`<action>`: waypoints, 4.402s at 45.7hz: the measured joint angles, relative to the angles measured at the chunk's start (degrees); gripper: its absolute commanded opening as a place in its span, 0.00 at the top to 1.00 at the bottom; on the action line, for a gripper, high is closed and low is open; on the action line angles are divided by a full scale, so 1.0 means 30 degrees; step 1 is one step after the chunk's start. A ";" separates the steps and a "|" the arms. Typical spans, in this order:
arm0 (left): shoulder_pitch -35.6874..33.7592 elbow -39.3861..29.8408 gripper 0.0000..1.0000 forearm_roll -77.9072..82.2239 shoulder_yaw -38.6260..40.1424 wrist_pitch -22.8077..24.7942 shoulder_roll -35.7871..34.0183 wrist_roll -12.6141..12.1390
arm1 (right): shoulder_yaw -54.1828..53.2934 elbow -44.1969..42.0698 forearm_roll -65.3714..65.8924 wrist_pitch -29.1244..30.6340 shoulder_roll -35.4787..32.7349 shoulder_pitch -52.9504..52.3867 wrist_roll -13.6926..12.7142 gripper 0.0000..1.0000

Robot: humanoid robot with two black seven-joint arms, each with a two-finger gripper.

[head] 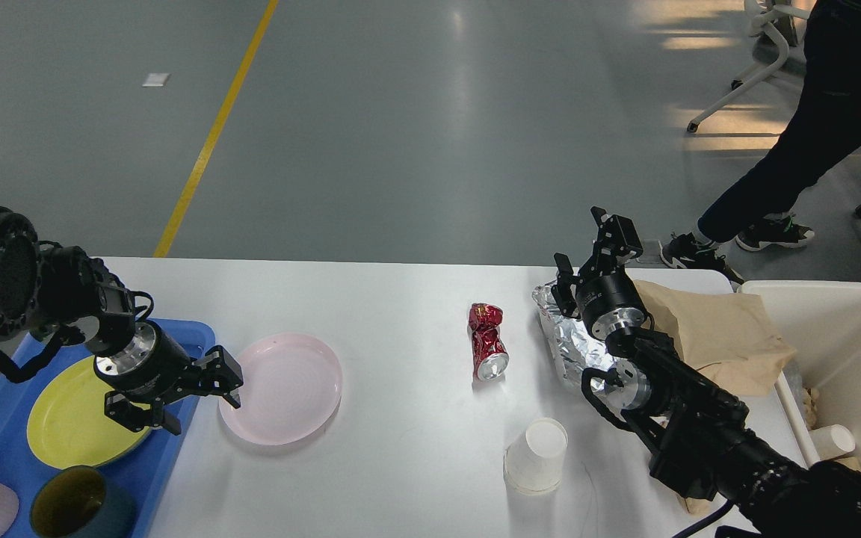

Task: Tidy desktop
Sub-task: 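Grasp the pink plate's rim nearest the tray with the left gripper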

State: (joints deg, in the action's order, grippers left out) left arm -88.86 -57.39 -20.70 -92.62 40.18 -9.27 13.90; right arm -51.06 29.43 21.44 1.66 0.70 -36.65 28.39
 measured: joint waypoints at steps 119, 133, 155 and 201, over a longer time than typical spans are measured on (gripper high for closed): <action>0.5420 0.2359 0.59 -0.4547 0.1869 -0.3785 -0.0952 0.0423 | 0.0000 0.0006 0.0000 0.0002 0.0000 0.0000 0.0000 0.00; 0.5648 0.2556 0.64 -0.4548 0.1909 -0.3842 -0.0952 0.0347 | 0.0000 0.0005 0.0000 0.0002 0.0000 0.0000 0.0000 0.00; 0.5607 0.2687 0.91 -0.4503 0.1932 -0.3809 -0.0812 0.0368 | 0.0000 0.0005 0.0000 0.0002 0.0000 0.0000 0.0000 0.00; 0.3440 0.2410 1.00 -0.3985 0.1594 -0.0226 -0.0748 0.0310 | 0.0000 0.0005 0.0000 0.0002 0.0002 0.0000 0.0000 0.00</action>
State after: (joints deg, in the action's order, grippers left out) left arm -78.54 -50.16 -32.66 -87.84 39.51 -11.51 14.83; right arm -51.06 29.44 21.44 1.66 0.71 -36.65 28.39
